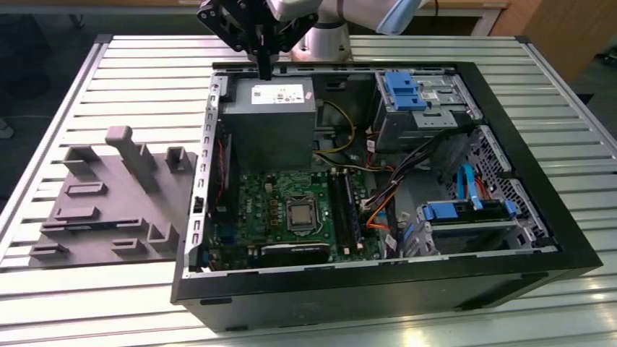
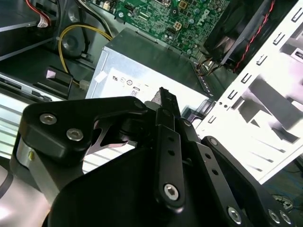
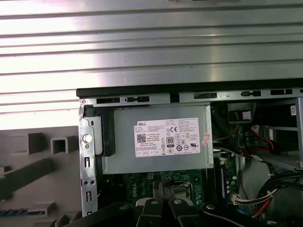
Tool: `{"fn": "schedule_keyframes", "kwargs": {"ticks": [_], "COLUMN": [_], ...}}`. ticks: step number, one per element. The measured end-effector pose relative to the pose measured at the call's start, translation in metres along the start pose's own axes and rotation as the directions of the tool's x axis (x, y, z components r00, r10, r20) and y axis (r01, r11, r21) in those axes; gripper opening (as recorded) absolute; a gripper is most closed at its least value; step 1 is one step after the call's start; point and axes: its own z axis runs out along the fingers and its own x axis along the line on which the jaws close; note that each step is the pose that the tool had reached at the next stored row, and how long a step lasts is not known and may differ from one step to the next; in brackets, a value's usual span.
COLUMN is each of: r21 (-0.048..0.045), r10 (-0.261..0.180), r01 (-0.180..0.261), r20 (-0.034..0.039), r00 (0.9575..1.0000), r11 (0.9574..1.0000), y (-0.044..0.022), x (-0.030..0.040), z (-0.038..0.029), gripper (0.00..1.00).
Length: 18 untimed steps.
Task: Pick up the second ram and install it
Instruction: 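Reach for the second ram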
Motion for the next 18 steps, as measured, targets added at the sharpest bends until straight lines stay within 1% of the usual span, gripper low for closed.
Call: {"fn": "schedule_keyframes", "kwargs": {"ticks": [18], "r21": [0.0], "r10": [0.0], "r01": [0.0], "r20": [0.0], "r00": [1.0], "r11": [1.0], "y": [-0.0008], "x": [0.0101], "z": [-0.0003], "gripper": [0.11]}}
